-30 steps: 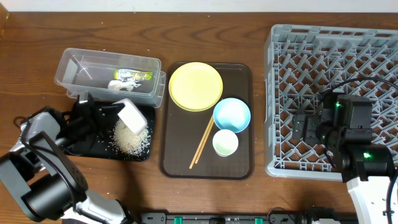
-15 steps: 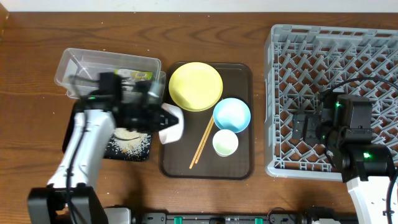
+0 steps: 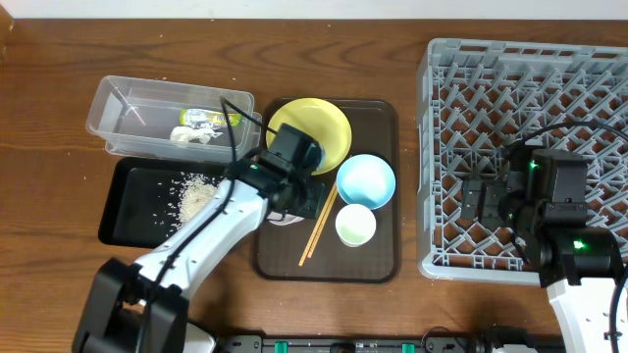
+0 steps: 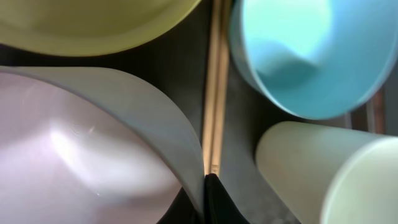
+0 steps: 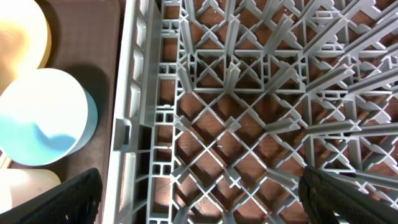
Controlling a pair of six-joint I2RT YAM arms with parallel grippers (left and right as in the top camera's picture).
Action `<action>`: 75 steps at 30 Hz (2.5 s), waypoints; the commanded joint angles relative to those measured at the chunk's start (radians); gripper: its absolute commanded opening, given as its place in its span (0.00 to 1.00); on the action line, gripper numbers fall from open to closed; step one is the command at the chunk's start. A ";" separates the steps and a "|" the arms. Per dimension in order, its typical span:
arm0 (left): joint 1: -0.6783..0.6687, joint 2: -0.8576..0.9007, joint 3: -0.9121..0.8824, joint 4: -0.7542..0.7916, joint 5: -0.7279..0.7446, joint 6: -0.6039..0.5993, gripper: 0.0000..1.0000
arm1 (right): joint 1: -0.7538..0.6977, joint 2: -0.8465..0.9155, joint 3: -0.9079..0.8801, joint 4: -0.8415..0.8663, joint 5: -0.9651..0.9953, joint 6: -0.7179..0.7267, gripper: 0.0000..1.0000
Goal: Sort waste into correct bins and load items into the dishwasher rack
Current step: 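Set the empty white bowl back on the brown tray, then grasp the white cup on the brown tray with the left gripper, then lift the cup toward the right gripper and grasp it with the right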
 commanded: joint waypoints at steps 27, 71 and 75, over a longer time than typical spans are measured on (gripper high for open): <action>-0.079 -0.109 0.060 -0.060 0.030 -0.040 0.52 | 0.010 -0.003 0.021 0.000 0.002 0.013 0.99; 0.314 -0.035 0.071 0.376 0.824 -0.420 0.06 | 0.013 0.097 0.020 0.237 -0.846 -0.187 0.91; 0.315 0.054 0.071 0.505 1.040 -0.506 0.06 | 0.041 0.169 0.011 0.225 -1.032 -0.290 0.92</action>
